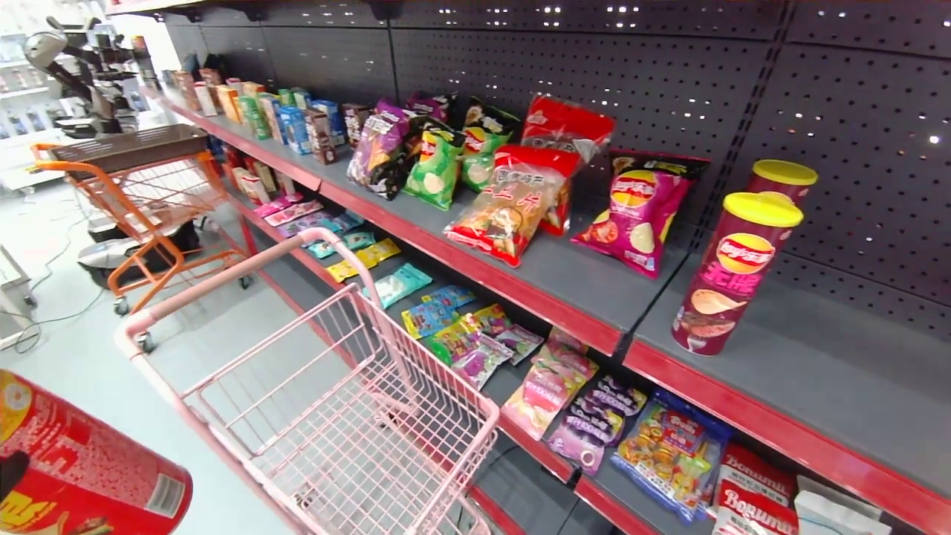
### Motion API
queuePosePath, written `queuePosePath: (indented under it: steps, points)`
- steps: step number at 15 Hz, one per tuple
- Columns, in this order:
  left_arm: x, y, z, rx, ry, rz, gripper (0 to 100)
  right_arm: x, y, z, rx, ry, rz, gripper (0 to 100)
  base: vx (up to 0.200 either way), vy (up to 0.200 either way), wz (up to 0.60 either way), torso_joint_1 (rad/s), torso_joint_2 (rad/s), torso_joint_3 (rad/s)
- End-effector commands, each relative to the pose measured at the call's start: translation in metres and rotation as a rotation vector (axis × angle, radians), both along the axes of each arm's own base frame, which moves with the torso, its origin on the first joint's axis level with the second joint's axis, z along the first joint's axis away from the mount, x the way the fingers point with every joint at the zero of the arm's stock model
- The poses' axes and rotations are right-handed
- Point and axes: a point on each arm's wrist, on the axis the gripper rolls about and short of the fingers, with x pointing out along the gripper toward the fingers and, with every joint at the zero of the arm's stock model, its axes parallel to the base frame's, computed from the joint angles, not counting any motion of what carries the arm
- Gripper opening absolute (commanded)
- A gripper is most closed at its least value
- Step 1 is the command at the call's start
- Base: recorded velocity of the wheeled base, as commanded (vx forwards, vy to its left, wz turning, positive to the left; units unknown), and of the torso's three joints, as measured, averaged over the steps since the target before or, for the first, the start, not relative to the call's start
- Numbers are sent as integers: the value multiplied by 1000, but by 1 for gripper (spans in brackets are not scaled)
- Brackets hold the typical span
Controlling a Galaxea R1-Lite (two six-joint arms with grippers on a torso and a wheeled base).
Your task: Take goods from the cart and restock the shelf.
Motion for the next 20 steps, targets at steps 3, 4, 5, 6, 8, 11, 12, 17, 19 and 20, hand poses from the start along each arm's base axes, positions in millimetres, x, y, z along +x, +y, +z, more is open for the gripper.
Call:
queuePosePath:
  steps: [3, 4, 5, 6, 8, 11, 12, 17, 19, 20]
  points:
    - [-5, 1, -4, -3, -18, -1, 0, 0, 0, 0, -1, 2, 0, 100, 0, 0, -600, 15, -2, -2]
    - [-5, 1, -4, -3, -18, 0, 0, 0, 0, 0, -1, 0, 0, 100, 0, 0, -600, 2, -7, 2]
    - [-5, 1, -4, -3, -16, 0, 0, 0, 0, 0, -1, 0, 0, 100, 0, 0, -600, -2, 7, 2]
    - [-5, 1, -5, -3, -15, -1, 0, 0, 0, 0, -1, 0, 0, 100, 0, 0, -600, -7, 2, -2]
    - [-5, 1, -5, -3, -16, -1, 0, 0, 0, 0, -1, 2, 0, 100, 0, 0, -600, 5, 2, 0]
    - [-6, 1, -6, -1, -4, -4, 0, 0, 0, 0, -1, 0, 0, 100, 0, 0, -600, -1, 4, -1]
    - [-6, 1, -7, 0, 2, -4, 0, 0, 0, 0, -1, 2, 0, 100, 0, 0, -600, -7, 7, 2]
    - [-6, 1, -10, -6, 7, -5, 0, 0, 0, 0, -1, 0, 1, 100, 0, 0, -120, 0, 1, 0]
    - [-9, 1, -13, -7, 0, -8, 0, 0, 0, 0, -1, 0, 1, 100, 0, 0, 0, 0, 0, 0]
    - [-9, 1, -14, -6, 5, 1, 0, 0, 0, 0, -1, 0, 1, 100, 0, 0, 0, 0, 0, 0]
